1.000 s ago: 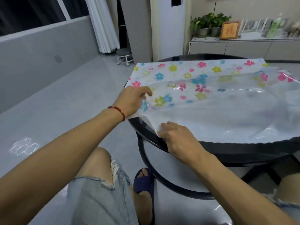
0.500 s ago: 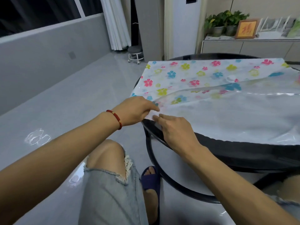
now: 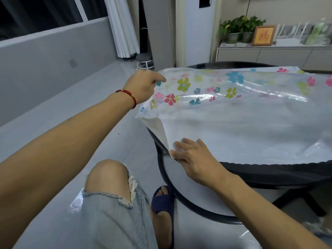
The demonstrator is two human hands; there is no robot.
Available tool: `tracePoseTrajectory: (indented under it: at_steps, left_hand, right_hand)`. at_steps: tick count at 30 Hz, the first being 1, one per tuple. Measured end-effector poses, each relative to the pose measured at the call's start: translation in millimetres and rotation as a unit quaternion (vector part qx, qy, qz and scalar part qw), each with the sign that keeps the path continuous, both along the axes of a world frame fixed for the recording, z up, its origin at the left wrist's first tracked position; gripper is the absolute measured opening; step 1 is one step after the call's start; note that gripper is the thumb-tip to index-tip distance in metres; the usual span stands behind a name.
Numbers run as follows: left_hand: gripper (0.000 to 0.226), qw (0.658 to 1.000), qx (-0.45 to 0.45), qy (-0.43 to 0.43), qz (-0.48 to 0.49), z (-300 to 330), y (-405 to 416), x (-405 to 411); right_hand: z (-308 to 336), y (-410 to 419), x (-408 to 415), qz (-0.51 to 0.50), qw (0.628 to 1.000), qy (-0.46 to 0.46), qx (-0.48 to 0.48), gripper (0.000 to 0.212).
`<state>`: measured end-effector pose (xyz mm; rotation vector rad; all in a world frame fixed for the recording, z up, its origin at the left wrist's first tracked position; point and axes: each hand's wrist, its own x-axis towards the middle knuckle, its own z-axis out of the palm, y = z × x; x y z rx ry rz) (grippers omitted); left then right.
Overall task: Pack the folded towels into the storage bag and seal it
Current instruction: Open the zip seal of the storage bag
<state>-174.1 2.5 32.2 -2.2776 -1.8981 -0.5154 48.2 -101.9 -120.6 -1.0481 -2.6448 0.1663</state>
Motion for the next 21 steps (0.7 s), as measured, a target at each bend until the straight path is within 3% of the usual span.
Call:
tracePoseTrajectory:
  at_steps: [2, 4, 7, 10, 12, 15, 21]
  left_hand:
    - [0.047, 1.000, -0.006, 0.010, -0.006, 2, -1, 10]
    - [0.050, 1.000, -0.009, 0.016, -0.024, 3, -7, 24]
    - [0.052, 0.993, -0.001, 0.054, -0.109, 1, -18, 52]
    - [0.042, 0.976, 0.016, 0.112, -0.187, -1, -22, 90]
    - [0.039, 0.958, 0.043, 0.143, -0.245, -2, -22, 121]
    - [0.044, 0.941, 0.058, 0.165, -0.290, -3, -19, 165]
    - [0.049, 0.953, 0.035, 0.151, -0.261, 2, 1, 195]
  right_hand:
    - [5, -1, 10, 0.003, 1.000, -0.024, -0.017, 0.026]
    - [10, -3, 22, -0.017, 0.998, -0.036, -0.041, 0.043]
    - [16, 0, 44, -0.166, 0.984, 0.013, -0.069, 0.054]
    - [17, 18, 83, -0.370, 0.923, -0.055, -0.092, 0.063]
    - [15, 27, 112, -0.442, 0.881, -0.093, -0.139, 0.075]
    - [2, 34, 133, -0.439, 0.872, -0.115, -0.184, 0.083]
    - [-2, 66, 138, -0.370, 0.905, -0.132, -0.160, 0.084]
